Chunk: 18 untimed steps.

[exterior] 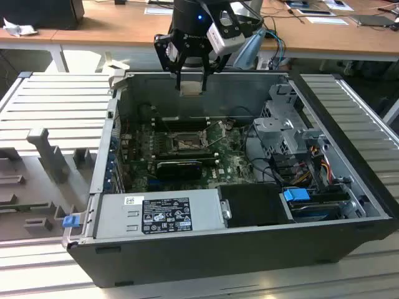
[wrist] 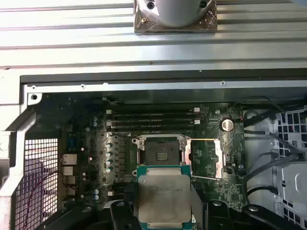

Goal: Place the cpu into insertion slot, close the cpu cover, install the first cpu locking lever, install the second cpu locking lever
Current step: 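Place the cpu into insertion slot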

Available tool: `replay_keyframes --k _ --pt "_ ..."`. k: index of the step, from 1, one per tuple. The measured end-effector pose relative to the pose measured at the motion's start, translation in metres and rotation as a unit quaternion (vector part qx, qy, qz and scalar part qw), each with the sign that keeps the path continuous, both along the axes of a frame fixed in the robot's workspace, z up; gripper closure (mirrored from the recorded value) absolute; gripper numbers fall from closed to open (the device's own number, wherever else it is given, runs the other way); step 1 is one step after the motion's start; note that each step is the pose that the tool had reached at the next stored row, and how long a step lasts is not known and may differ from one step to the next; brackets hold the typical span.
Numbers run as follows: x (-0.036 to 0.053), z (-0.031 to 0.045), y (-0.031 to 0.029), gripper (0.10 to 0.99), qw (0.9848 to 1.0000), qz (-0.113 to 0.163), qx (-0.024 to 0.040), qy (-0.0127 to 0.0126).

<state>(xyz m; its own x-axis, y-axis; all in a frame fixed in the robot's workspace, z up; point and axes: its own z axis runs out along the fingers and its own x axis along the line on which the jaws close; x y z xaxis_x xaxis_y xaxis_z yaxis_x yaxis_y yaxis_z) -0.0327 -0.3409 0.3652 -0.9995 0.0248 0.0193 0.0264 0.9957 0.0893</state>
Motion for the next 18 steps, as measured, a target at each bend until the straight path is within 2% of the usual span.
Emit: replay_keyframes --k 10,18 --pt "0.0000 0.0000 0.0000 0.553 0.9994 -0.036 0.0000 0.0000" --pt "0.0000 -0.0024 -0.0001 0.553 0.9989 -0.047 -0.0004 0.0001"
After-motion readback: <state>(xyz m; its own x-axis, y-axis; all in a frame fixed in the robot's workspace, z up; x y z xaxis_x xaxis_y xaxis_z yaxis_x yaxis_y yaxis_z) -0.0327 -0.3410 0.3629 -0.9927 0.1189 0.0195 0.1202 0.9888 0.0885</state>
